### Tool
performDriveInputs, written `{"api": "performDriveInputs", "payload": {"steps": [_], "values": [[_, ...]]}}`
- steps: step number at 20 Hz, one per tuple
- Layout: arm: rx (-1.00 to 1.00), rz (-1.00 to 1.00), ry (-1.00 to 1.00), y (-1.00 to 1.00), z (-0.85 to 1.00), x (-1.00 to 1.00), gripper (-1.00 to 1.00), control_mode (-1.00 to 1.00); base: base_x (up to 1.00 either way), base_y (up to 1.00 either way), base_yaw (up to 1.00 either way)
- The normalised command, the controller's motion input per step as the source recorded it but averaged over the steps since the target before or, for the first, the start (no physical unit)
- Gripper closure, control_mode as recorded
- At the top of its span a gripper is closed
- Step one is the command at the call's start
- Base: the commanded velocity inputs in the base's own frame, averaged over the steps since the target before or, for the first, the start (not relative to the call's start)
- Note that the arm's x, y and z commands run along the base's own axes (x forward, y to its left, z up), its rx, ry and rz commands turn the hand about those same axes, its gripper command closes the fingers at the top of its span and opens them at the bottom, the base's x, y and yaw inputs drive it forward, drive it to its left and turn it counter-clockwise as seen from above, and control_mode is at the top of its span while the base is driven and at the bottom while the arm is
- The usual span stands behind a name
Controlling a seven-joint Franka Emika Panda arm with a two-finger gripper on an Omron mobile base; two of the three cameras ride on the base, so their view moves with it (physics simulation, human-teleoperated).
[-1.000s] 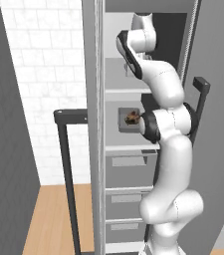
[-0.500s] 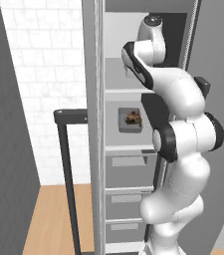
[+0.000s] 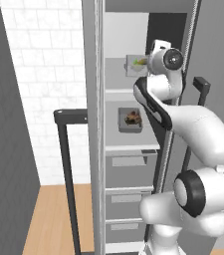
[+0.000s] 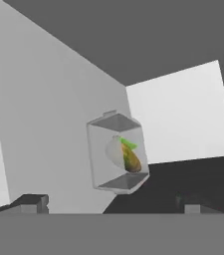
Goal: Take the meat container that has the steak and place it on the second highest rack of the freezer. Then take the vegetable container that has the lemon wedge and cucumber and place it on the highest rack of the freezer.
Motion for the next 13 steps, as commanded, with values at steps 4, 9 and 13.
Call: {"api": "performDriveInputs", "payload": {"steps": [4,9,13], "values": [[0.0,0.0,-0.07,0.11,0.87,-1.0,-1.0,-1.0,0.0,0.0,0.0],[-0.02,0.0,0.08,0.12,0.59,-1.0,-1.0,-1.0,0.0,0.0,0.0],[-0.03,0.0,0.27,-0.01,-0.01,-1.0,-1.0,-1.0,0.0,0.0,0.0]]}}
